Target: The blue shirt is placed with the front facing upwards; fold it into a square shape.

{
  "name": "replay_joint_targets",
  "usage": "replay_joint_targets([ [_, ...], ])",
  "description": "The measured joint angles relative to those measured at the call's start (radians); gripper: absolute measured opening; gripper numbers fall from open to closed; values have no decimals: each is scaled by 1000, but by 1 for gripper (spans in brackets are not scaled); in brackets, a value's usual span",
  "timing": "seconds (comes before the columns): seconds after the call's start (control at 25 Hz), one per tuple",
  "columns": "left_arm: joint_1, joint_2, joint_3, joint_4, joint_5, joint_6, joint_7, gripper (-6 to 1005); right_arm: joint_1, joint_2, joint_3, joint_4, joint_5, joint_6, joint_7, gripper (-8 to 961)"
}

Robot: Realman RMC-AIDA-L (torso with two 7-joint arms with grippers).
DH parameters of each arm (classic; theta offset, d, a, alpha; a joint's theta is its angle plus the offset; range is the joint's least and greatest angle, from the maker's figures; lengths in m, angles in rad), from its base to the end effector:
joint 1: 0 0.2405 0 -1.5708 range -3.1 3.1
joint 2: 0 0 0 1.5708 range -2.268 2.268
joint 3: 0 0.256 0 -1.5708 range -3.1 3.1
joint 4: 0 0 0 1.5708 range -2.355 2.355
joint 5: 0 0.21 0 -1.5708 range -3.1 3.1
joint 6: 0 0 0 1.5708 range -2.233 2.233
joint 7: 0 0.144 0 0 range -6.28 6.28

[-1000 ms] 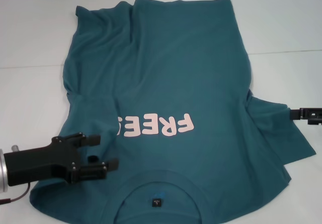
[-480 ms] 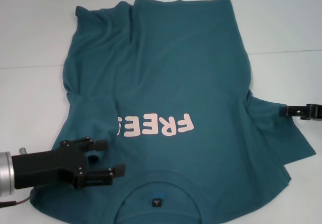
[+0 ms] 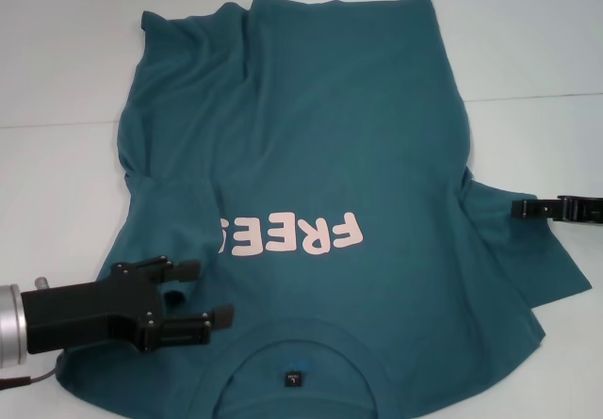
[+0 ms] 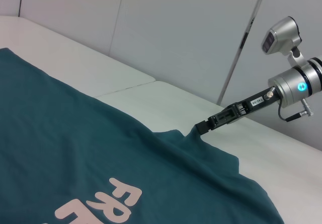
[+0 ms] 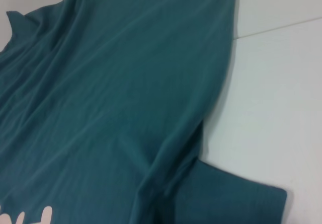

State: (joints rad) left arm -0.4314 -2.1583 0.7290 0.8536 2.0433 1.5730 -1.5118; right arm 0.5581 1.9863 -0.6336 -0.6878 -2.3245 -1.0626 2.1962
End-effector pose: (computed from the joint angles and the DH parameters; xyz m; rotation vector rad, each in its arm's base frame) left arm -0.2633 0.3108 -0.0049 -2.7156 -0.7280 -0.6409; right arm 0.3471 0.3815 0.0601 -1.9668 1.4823 0.3062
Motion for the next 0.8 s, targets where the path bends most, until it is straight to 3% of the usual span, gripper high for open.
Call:
replay_joint_targets([
  [0.28,-3,0,-2,-1,-1,-4,-1,907,14,17,0,4,-1,15,-6,865],
  [0.72,-4,0,-3,-1,-1,-10,-1,908,21,13,8,28,5,18,1,754],
  [0.8,-4,0,-4,-1,-1,-12,-1,908,22,13,9,28,6,18,4,663],
])
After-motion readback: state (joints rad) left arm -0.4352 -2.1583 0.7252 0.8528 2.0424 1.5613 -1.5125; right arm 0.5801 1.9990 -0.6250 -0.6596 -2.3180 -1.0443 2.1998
